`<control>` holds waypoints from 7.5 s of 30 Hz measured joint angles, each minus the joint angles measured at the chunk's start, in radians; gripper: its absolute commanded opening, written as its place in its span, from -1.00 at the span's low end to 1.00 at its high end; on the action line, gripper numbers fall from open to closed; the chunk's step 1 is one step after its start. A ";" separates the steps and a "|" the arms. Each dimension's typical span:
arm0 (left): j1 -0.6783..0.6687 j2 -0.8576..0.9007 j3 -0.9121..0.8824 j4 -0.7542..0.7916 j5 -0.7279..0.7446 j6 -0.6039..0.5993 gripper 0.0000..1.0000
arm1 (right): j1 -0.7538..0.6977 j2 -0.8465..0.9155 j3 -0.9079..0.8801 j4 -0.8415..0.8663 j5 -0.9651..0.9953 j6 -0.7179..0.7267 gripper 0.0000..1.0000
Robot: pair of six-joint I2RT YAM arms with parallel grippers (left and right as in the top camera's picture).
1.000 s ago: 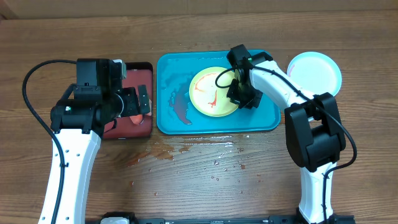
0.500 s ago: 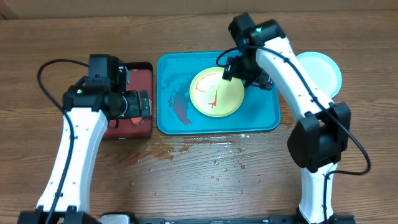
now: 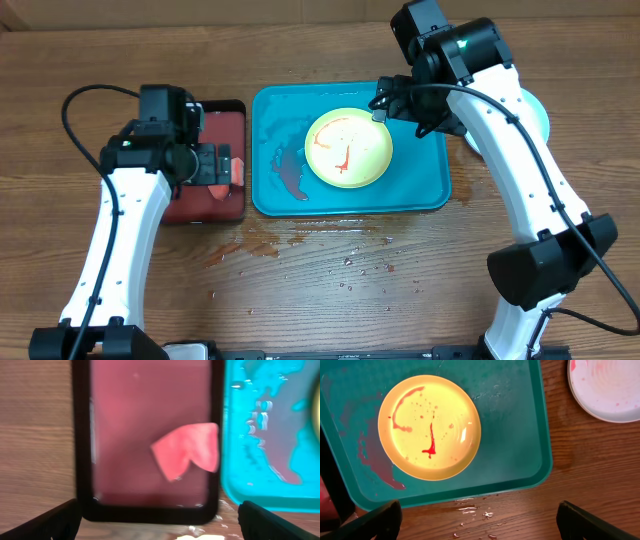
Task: Clean dirty plates on tray and stack at the side
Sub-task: 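Grasp the pink sponge in the black tray with the left gripper, then move the sponge onto the yellow plate with the left gripper, then scrub the yellow plate with the sponge while right gripper holds rim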
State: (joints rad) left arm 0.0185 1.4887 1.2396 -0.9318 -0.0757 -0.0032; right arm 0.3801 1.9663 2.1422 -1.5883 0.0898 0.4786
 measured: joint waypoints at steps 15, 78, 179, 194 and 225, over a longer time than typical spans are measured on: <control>0.035 0.044 -0.082 0.151 0.118 0.583 1.00 | 0.000 -0.002 0.000 0.002 0.015 -0.034 1.00; 0.089 0.380 -0.084 0.326 0.416 0.969 -0.92 | 0.000 -0.002 0.000 0.026 0.044 -0.034 1.00; -0.110 0.252 0.190 0.088 0.113 -0.074 -0.92 | -0.060 0.018 -0.661 0.752 -0.097 -0.039 0.09; -0.327 0.259 0.190 0.283 0.142 -0.154 -0.92 | -0.024 0.127 -0.663 0.811 -0.138 -0.033 -0.79; -0.468 0.493 0.190 0.427 0.055 -0.444 -0.92 | 0.033 0.127 -0.663 0.880 -0.195 0.451 -0.92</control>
State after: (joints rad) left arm -0.4500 1.9820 1.4296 -0.5045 -0.0204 -0.4473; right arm 0.4133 2.0937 1.4792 -0.7082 -0.1051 0.9291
